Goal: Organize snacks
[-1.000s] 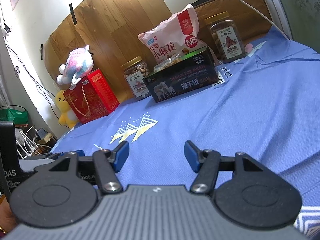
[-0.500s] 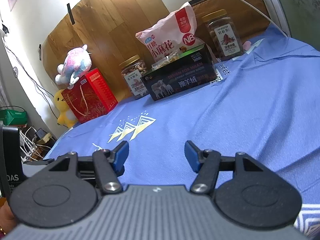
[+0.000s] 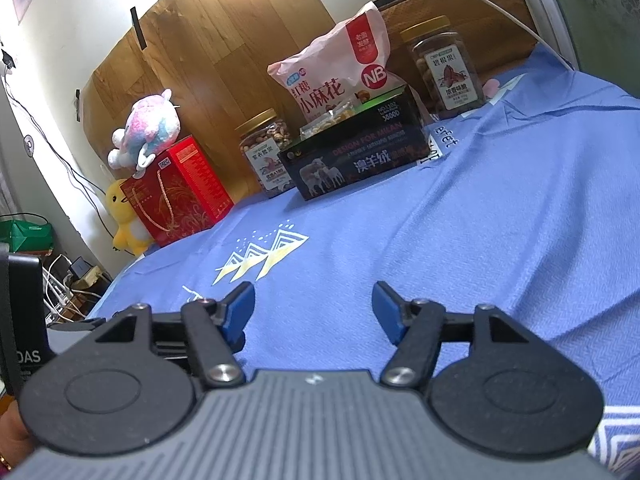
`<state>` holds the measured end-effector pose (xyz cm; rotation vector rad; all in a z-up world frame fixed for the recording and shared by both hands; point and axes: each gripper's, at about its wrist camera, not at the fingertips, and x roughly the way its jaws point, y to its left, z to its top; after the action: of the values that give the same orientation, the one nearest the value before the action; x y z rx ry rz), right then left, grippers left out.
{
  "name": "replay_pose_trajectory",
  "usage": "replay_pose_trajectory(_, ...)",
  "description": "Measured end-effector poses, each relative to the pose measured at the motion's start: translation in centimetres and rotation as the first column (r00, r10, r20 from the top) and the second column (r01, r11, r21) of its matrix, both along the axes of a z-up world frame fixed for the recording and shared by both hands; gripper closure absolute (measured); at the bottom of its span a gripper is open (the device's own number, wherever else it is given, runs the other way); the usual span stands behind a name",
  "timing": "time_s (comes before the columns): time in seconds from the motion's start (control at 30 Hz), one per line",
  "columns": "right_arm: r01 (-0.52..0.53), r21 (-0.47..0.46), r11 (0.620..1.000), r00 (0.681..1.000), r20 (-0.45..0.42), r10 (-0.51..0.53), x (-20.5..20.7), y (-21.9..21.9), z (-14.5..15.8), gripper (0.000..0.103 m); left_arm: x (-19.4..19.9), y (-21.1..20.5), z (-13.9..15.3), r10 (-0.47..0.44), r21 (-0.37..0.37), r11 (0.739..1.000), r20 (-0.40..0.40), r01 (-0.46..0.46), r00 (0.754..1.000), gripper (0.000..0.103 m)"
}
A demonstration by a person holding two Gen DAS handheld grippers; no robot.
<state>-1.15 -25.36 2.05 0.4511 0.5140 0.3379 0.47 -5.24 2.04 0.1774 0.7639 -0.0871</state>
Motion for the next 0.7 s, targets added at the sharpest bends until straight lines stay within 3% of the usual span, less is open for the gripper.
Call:
replay_pose_trajectory(0.37,0.005,0.002,1.000,1.000,-0.003,-0.005,0.02,-0.04,-0.06,0.035,0.44,0.13,-0.06,0.008,-0.010,1.000,-0.023,-0.008,1.000,0.000)
replay_pose_trajectory(0.7,0.006,0.002,1.000,1.000,-0.005,-0.006,0.09,-0.08,-0.12,0.034,0.58,0.30,-0.21,-0.011,-0.068,0.998,-0.042,0.008,0.999,0.000)
